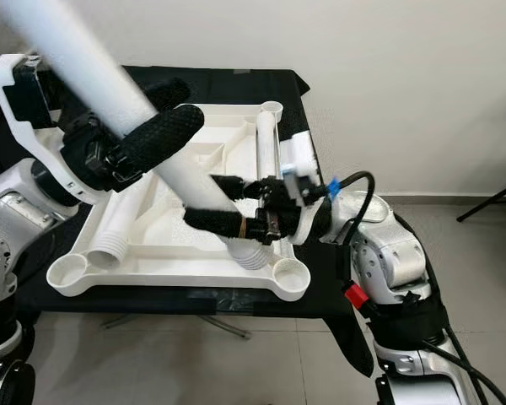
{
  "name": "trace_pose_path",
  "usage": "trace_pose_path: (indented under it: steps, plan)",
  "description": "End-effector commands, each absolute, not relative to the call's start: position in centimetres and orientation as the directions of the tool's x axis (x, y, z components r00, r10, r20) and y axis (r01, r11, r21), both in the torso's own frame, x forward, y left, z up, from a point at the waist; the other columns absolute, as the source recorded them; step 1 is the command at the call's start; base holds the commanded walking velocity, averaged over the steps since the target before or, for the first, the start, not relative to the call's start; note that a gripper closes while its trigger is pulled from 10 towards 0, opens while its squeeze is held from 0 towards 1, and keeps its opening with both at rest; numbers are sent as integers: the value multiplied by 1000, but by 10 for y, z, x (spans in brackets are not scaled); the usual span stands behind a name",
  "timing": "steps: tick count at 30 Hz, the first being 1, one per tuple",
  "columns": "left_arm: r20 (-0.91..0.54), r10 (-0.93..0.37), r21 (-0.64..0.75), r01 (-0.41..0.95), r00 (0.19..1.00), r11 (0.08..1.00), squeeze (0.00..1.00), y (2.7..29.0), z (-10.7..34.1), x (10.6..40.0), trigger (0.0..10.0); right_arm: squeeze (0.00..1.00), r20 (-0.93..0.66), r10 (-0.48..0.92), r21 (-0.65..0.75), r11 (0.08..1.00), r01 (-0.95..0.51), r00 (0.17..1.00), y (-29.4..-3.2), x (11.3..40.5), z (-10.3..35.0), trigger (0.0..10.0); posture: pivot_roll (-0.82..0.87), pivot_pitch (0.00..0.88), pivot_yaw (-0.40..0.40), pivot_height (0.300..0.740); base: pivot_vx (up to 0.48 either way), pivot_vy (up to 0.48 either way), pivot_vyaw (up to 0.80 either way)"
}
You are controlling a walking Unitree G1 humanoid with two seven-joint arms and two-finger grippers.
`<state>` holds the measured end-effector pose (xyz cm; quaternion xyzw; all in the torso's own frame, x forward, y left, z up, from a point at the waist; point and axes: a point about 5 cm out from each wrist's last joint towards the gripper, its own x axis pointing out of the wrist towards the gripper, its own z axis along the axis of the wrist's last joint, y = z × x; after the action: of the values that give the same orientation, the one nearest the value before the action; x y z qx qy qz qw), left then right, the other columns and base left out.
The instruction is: Building children table
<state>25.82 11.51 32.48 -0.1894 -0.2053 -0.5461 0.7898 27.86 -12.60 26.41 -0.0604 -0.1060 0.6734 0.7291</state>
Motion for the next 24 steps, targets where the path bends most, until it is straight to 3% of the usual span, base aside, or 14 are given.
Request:
trace_pose_path:
  steps: [1,2,3,12,19,20,21,24]
  plan:
    - [536,-791,-75,949,297,306,0,111,326,255,8510,0,48,998,-245,61,-968,51,-121,278,261,10000,-36,91,7,740,0,0,0]
    - [536,-791,-75,949,297,306,0,111,326,255,8510,0,48,998,-245,61,-968,51,-121,278,261,10000,-36,91,7,740,0,0,0]
    - [542,-786,-81,949,297,303,0,110,327,255,0,0,52,997,-246,65,-967,54,-120,278,262,10000,-36,91,7,740,0,0,0]
    - [551,-779,-83,949,299,305,0,109,330,254,0,0,87,994,-255,89,-963,69,-114,279,262,10000,-38,92,7,740,0,0,0]
    - [469,-828,-14,940,307,340,0,105,326,254,0,0,44,997,-254,74,-964,65,-113,280,258,10000,-35,88,2,740,0,0,0]
    - [426,-853,21,939,301,342,0,102,323,254,0,180,9,998,-243,58,-968,58,-114,282,256,10000,-36,87,-4,740,0,0,0]
    - [385,-874,54,938,296,341,0,98,320,255,0,1000,-51,998,-219,13,-976,25,-115,282,254,10000,-33,83,-9,740,0,0,0]
    - [345,-893,87,937,290,338,0,94,317,257,0,1000,-106,994,-223,-18,-975,5,-116,283,254,10000,-35,79,-11,740,0,0,0]
